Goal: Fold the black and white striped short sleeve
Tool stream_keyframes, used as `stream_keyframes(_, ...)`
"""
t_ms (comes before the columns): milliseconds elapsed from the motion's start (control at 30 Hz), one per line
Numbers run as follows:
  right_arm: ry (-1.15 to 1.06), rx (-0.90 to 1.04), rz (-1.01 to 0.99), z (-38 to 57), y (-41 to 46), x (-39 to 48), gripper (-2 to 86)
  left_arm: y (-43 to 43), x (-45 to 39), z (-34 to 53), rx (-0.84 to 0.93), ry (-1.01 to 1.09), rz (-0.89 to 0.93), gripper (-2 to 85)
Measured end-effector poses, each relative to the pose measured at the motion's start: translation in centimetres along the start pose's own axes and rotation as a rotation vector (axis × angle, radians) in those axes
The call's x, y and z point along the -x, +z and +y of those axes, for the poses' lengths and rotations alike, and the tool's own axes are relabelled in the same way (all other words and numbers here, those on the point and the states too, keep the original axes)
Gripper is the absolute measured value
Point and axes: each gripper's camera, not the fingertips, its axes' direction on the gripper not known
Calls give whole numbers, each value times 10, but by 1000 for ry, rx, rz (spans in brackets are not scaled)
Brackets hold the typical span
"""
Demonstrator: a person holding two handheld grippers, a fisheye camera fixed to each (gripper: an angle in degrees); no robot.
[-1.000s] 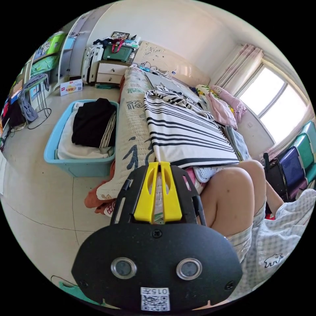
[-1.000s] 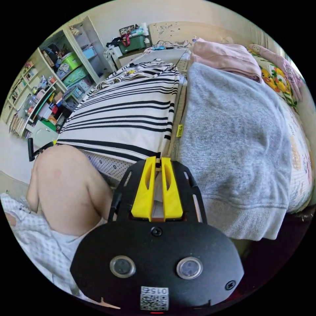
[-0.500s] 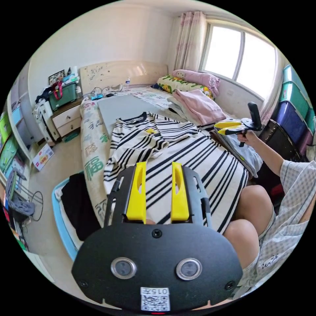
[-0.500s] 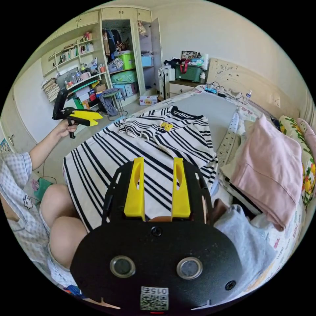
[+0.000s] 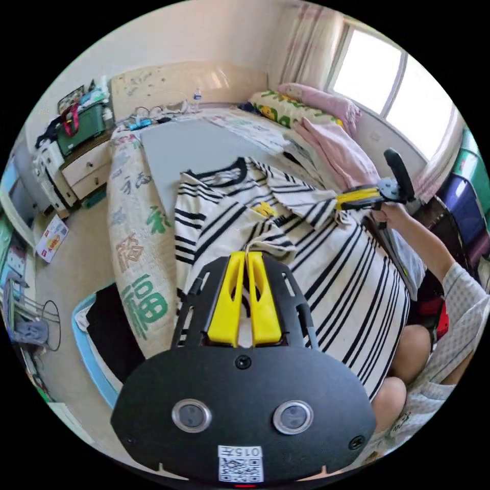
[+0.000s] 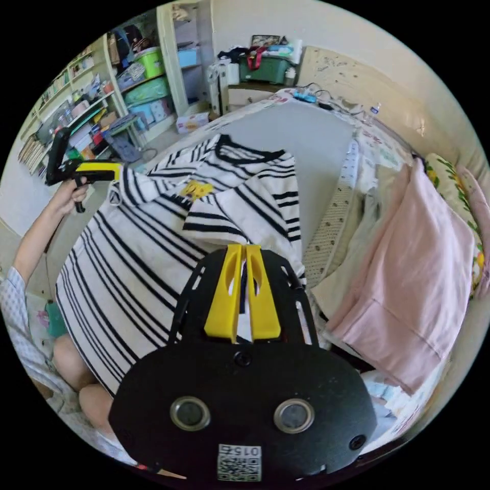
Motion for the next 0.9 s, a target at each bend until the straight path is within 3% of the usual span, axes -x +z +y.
stream_keyframes(33,75,-36,50,-1,-11,-24,10,-12,16,0,-50,-62,-32,5)
stream_keyframes(100,429,-144,231,13,-54,-120,29,-50,83,16,-200,-328,-206,20)
stream_keyframes(167,627,-195,256,42,-86,-165,55,-62,124,38,-170,-496,-287,53)
stream_keyframes(200,638,-257,200,63,-106,-177,65,-72,139,58,-169,-553,-255,86)
stream_keyframes(333,583,-311,112,115,-151,-186,71,-98,134,129,-242,-534,-105,87)
stream_keyframes(567,724,-378,112,118,-299,-170,48,-122,48,277,-239,-483,211,65)
stream_keyframes(733,735,-716,-249,111,-480,-109,26,-138,-21,362,-180,-449,127,62)
stream_keyframes(900,499,-863,-102,102,-672,14,17,-141,-59,417,-130,-444,104,61)
